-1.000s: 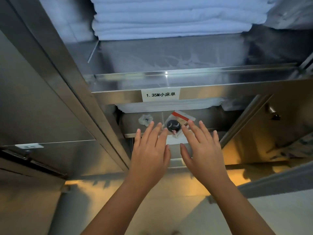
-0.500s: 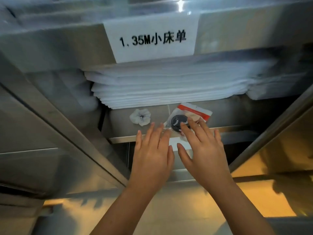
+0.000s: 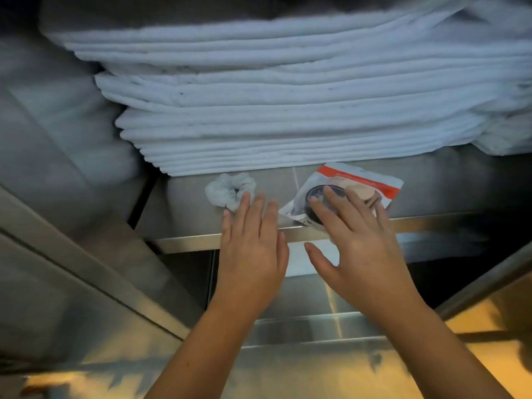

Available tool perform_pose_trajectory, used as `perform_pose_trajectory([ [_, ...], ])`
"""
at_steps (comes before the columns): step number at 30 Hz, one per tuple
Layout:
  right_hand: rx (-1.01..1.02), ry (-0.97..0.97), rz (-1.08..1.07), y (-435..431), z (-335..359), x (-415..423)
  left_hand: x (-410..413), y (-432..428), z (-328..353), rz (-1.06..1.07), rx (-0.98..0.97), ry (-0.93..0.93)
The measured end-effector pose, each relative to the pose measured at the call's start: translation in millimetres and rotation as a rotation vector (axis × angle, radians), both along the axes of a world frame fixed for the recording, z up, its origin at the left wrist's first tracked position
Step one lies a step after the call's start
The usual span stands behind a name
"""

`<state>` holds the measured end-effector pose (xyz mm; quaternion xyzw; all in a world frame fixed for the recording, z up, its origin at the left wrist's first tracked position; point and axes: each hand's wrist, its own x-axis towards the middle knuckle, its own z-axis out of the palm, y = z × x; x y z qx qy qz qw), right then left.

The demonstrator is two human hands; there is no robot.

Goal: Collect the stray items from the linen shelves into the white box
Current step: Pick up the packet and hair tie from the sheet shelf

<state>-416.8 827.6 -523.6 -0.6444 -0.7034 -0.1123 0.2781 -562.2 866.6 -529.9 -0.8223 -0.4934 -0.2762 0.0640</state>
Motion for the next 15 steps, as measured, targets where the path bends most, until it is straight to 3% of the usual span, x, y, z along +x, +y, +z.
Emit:
perform_pose_trajectory([
  [11, -0.086, 0.012, 0.099, 19.5, -5.6, 11.4, -13.1, 44.2, -11.0, 0.020, -0.007, 0.146],
  [15, -0.202, -0.006, 0.181, 21.2, -2.7, 27.8, -14.7, 57.5, -9.3, 0.010, -0.037, 0.216],
])
